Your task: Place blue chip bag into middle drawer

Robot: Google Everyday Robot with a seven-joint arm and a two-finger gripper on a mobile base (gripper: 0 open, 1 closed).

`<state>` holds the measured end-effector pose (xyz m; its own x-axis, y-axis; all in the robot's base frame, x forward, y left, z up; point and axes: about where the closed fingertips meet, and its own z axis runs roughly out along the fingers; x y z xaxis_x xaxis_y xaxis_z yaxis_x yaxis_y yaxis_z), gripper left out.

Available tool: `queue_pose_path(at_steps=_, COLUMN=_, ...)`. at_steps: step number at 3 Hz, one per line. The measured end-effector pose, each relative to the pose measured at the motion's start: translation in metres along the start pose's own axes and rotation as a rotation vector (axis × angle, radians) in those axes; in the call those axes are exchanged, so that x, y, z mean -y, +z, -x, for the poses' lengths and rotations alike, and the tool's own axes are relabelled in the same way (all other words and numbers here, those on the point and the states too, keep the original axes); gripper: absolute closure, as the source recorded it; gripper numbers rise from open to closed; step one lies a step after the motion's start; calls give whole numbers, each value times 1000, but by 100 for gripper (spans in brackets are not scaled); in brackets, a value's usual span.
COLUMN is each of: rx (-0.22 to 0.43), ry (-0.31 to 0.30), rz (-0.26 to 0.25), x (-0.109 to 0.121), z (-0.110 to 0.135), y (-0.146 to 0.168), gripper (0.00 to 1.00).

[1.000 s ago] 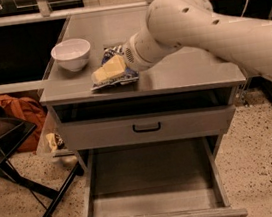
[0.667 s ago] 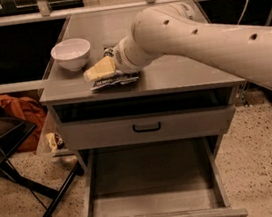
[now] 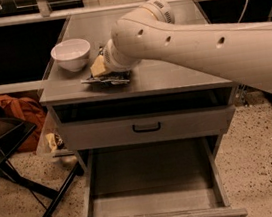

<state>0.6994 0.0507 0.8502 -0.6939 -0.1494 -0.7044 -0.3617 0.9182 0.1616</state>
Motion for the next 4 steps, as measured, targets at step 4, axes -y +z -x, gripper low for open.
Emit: queue_pose_path(at_steps=4, rx=-55, ry=20, rz=-21, x=0, z=-2, y=3, gripper=100)
